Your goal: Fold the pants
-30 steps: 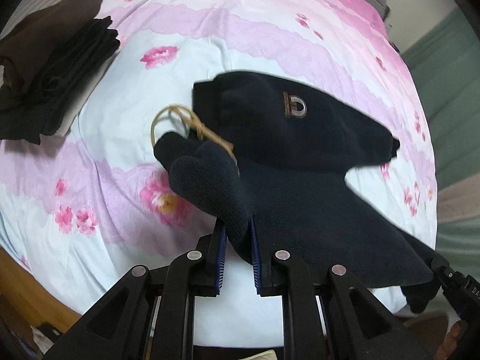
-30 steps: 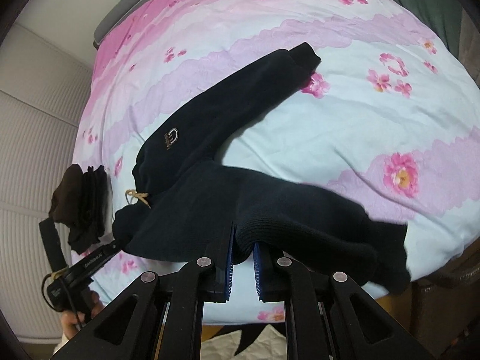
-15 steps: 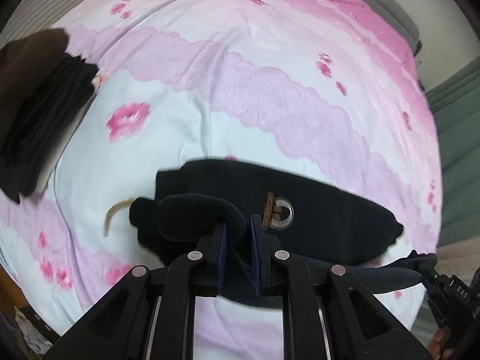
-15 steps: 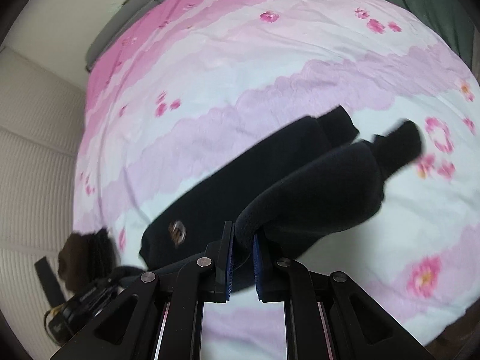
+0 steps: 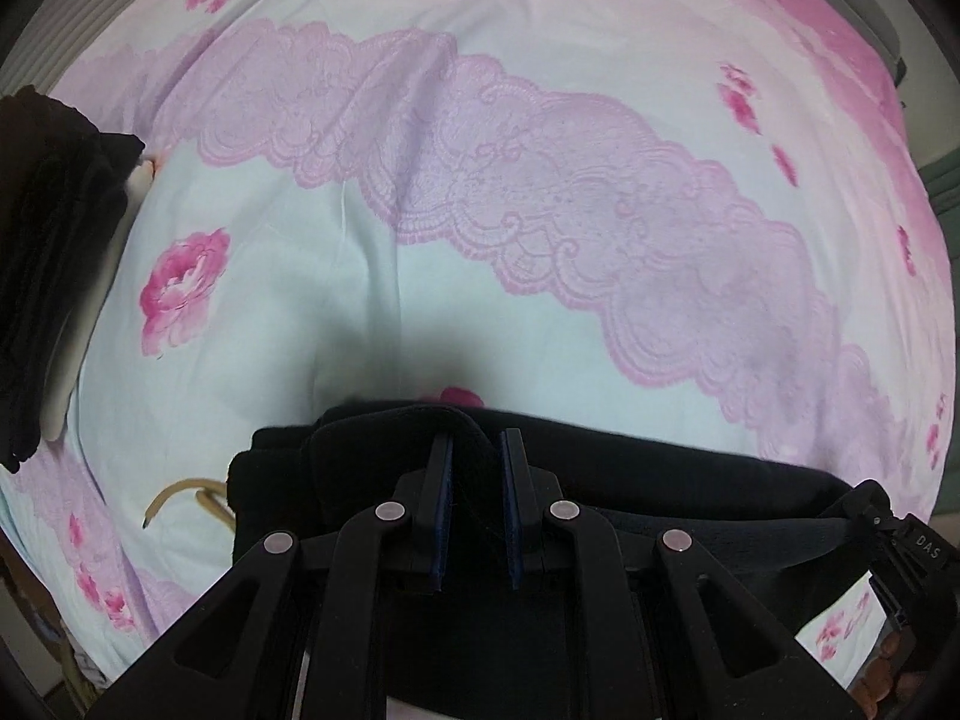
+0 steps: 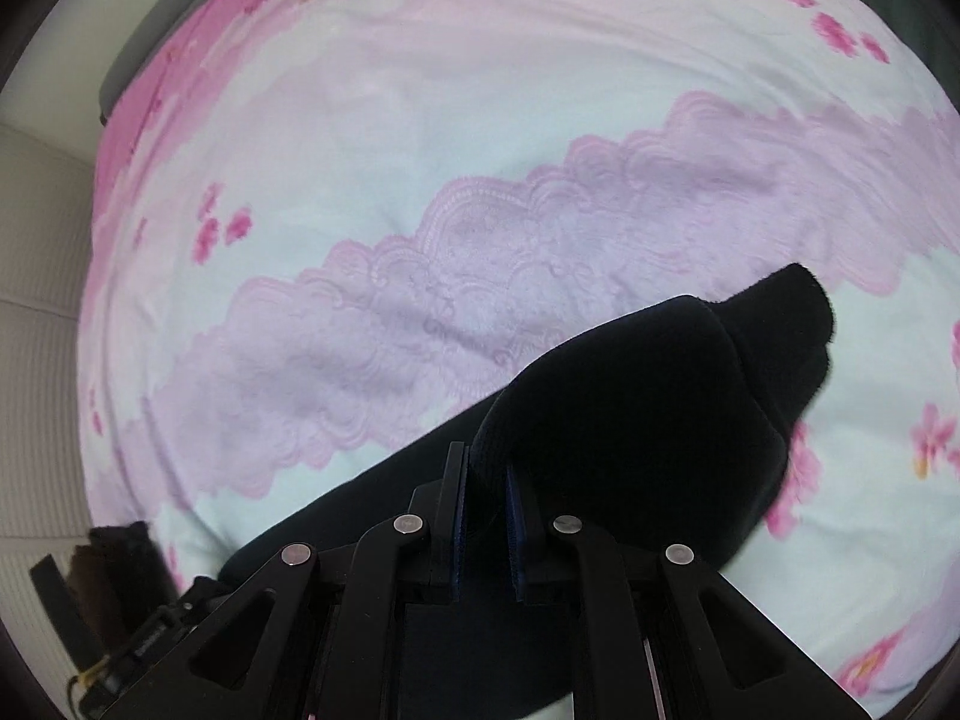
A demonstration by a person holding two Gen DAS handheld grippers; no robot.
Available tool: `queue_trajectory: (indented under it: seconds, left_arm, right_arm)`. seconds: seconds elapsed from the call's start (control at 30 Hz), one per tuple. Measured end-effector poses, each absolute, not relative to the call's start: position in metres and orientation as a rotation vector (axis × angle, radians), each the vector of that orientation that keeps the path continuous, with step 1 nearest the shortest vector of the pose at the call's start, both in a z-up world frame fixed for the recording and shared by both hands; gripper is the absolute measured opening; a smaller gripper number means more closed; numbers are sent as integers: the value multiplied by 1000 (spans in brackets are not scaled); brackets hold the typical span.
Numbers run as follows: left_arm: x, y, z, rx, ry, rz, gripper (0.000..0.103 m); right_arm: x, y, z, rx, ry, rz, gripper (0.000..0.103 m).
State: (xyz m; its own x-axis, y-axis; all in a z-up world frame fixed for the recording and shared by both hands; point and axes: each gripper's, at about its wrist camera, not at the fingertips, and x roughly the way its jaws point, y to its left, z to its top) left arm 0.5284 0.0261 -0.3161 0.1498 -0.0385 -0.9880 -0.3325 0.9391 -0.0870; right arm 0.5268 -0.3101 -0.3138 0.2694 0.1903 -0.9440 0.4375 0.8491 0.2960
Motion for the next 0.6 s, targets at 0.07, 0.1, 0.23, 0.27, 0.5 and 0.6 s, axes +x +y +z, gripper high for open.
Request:
queue_trajectory:
  seconds: [0.07,0.1,0.23,0.27,0.5,0.6]
  left_arm:
    - [533,26,-322,-316,1424,217,17]
    - [536,26,-325,-310,1430,218,17]
    - [545,23,-337,-280,1472,178,23]
    - [548,22,-339,-265,1490,138,26]
    - [537,13,-289,-135,1388,-93,87]
    - [526,-7,-265,71,1291,-224,90]
  right_arm:
    - [534,-309,-324,567,1320,-179,12]
    - [539,-309,-329,557,1323,-182,12]
    - [548,-310,-344,555,1340,-182,13]
    - [549,-309,-346,547,1341,-179,15]
    - [532,-295,-302,368,1266,-93,49]
    - [498,-285,-263,304,1168,-42,57]
